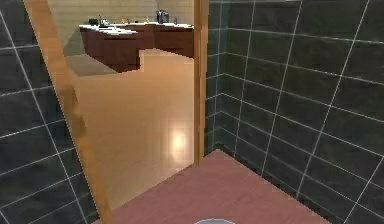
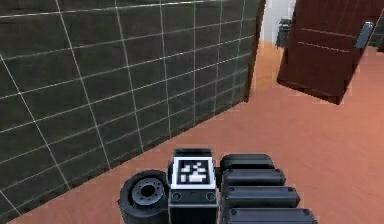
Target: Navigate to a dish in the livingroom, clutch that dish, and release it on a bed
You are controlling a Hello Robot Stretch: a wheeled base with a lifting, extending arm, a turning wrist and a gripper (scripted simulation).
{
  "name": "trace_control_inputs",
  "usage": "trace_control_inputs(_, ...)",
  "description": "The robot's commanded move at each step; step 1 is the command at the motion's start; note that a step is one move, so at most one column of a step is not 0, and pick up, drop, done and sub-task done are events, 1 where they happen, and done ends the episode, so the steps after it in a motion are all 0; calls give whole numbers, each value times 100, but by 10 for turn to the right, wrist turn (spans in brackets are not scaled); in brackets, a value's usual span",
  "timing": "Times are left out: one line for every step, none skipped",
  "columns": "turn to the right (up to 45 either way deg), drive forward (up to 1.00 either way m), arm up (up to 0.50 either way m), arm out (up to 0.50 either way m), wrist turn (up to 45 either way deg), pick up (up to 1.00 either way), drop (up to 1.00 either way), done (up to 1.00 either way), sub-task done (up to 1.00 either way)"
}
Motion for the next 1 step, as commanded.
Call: trace_control_inputs(0,45,0,0,0,0,0,0,0)
